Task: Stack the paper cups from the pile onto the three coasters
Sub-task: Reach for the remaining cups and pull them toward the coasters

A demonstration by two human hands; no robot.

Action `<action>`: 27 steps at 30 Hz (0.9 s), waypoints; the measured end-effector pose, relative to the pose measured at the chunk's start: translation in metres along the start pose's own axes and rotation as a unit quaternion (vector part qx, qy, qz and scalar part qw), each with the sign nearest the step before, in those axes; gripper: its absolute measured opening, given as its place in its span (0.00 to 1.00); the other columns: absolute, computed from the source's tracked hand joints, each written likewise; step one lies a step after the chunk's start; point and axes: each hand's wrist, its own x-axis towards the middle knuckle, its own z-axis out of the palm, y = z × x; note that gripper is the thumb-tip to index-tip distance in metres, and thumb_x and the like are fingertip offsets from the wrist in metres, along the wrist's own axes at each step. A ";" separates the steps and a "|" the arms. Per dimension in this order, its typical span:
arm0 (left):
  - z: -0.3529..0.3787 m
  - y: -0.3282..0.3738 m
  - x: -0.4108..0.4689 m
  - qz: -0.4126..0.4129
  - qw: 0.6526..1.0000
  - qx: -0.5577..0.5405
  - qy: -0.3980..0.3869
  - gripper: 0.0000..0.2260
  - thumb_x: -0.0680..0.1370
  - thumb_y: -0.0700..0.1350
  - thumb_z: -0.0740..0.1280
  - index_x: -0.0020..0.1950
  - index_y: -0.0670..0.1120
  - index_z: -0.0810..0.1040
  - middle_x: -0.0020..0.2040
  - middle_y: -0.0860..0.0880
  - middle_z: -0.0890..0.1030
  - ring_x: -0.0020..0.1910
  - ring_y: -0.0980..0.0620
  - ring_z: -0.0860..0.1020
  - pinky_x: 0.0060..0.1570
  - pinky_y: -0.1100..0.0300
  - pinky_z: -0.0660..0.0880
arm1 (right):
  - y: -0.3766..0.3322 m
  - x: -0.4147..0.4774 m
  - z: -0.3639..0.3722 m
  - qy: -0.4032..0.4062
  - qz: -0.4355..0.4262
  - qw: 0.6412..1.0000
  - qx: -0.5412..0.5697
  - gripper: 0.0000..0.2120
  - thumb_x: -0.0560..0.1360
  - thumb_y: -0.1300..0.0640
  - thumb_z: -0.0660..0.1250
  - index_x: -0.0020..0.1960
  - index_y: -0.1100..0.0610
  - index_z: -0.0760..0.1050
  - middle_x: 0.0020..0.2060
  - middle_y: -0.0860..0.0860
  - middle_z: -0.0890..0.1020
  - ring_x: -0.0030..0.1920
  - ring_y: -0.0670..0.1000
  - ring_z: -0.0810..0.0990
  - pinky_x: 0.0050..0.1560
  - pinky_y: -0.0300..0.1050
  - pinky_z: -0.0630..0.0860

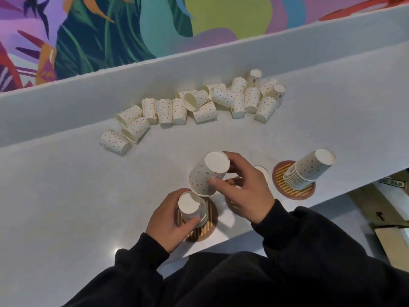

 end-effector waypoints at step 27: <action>0.047 -0.046 -0.004 -0.097 0.994 0.047 -0.004 0.36 0.66 0.47 0.81 0.66 0.65 0.65 0.57 0.67 0.73 0.55 0.69 0.74 0.51 0.75 0.67 | 0.072 -0.021 0.026 -0.112 -0.009 0.979 -0.168 0.29 0.74 0.39 0.72 0.72 0.44 0.70 0.65 0.40 0.78 0.64 0.40 0.75 0.65 0.47 0.76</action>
